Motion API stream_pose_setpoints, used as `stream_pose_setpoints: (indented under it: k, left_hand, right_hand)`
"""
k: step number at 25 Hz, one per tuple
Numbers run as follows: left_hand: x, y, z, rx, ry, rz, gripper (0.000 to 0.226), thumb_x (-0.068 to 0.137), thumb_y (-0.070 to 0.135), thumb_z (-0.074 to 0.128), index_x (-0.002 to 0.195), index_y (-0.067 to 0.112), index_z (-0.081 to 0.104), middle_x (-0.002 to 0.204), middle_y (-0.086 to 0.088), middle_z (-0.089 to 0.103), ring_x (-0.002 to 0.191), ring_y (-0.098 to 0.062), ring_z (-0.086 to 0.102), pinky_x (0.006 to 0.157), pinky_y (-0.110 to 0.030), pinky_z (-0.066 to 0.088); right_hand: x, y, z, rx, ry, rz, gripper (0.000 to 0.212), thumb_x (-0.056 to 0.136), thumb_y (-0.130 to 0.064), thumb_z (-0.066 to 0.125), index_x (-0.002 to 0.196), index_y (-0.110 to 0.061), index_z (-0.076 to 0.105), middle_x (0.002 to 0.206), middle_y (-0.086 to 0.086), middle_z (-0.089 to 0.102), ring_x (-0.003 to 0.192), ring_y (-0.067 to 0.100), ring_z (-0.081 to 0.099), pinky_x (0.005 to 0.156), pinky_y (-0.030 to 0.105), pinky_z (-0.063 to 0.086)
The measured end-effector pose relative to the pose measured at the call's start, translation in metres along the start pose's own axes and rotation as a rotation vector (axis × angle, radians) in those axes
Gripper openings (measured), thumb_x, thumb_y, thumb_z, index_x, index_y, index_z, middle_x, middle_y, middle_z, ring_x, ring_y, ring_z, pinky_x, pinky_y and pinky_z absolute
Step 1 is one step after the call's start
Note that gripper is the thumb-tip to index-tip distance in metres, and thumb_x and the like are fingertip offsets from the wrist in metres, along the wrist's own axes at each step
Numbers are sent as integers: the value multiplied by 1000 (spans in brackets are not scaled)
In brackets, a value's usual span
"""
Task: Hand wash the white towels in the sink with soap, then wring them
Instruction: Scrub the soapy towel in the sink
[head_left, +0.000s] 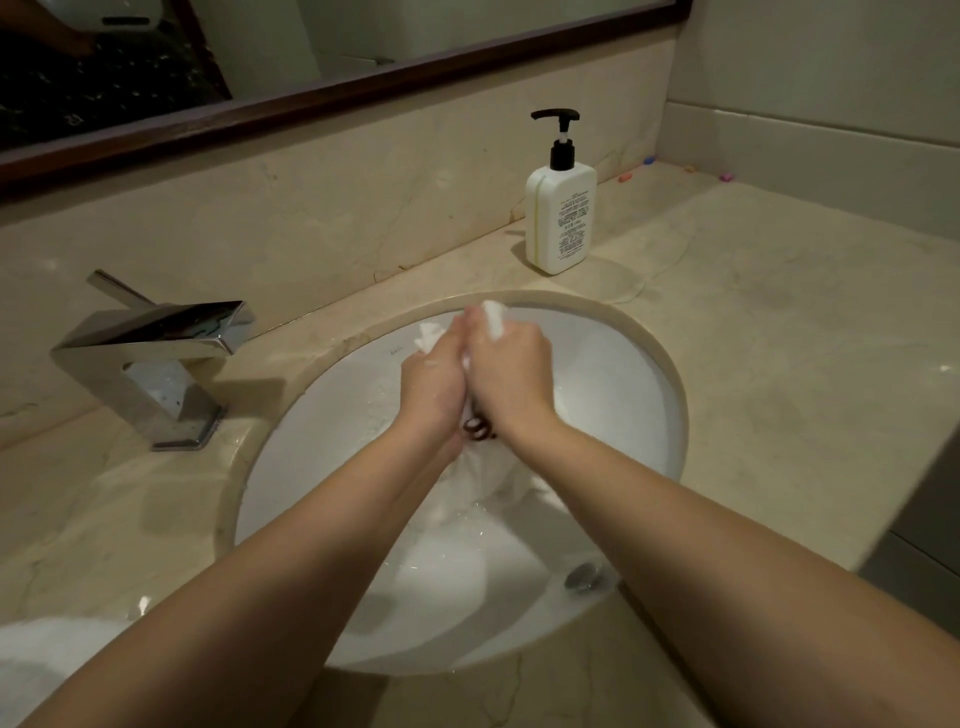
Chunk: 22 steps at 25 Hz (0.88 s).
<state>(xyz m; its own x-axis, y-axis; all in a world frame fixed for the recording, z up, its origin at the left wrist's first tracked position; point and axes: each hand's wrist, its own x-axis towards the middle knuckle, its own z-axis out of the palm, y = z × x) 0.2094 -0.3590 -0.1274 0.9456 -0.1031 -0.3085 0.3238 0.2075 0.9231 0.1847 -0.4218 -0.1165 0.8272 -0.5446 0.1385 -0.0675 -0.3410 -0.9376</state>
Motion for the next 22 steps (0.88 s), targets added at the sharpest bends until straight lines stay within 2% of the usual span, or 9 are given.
stream_pose_setpoints:
  k: [2,5,8,11,12,15,17,19,22]
  left_hand:
    - [2,-1,-2,-87,-6,-95,36,101,38,55,72,16,55,62,-2,55,57,-16,58,49,-21,46]
    - [4,-4,-3,-80,1,-105,38,94,45,62,90,8,69,75,-11,67,68,-25,69,60,-30,56]
    - [5,-2,-5,-100,23,-82,36,100,37,58,73,13,59,65,-5,59,66,-21,62,50,-22,51]
    - [7,-4,-4,-68,9,-107,37,100,41,58,81,10,67,69,-9,69,68,-24,68,59,-28,55]
    - [7,-4,-4,-68,2,-106,38,100,42,58,82,10,67,68,-9,69,66,-24,68,59,-29,55]
    - [7,-8,-3,-130,17,-104,41,104,41,50,73,15,55,57,-3,55,64,-20,56,48,-19,49]
    - [10,-14,-2,-156,21,-131,42,101,47,56,80,12,65,64,-6,64,65,-22,65,50,-23,51]
    - [7,-13,-1,-105,27,-90,42,99,48,59,79,13,66,63,-5,65,60,-20,65,50,-25,50]
    - [13,-11,-4,-148,-41,-60,39,105,44,51,81,14,61,68,-2,62,75,-18,63,61,-25,54]
  right_hand:
    - [-2,0,5,-24,-86,-21,46,103,-39,47,70,-12,64,74,15,68,76,34,64,66,37,46]
    - [0,2,3,1,-5,40,50,104,-39,45,62,-14,54,65,7,61,69,28,60,64,35,41]
    - [-3,2,6,-13,-90,6,47,103,-40,48,61,-21,59,66,9,64,72,30,63,65,37,47]
    - [2,4,3,-37,-16,4,49,105,-40,45,63,-17,57,62,6,60,65,25,58,63,34,40]
    - [3,5,3,-18,5,15,49,104,-41,45,65,-14,58,64,9,62,67,27,60,64,36,42]
    - [-5,4,10,-60,-90,-29,48,102,-45,47,79,-9,70,76,14,70,76,32,65,68,39,51]
    - [-1,3,7,-89,-26,-17,46,104,-42,45,79,-10,67,73,11,68,73,30,63,65,36,46]
    - [3,-1,2,-39,43,12,46,105,-41,45,78,-10,65,71,9,66,73,29,64,63,35,45]
    - [-1,-4,10,-91,-62,-51,45,104,-42,45,79,-12,66,76,13,69,77,32,65,67,39,50]
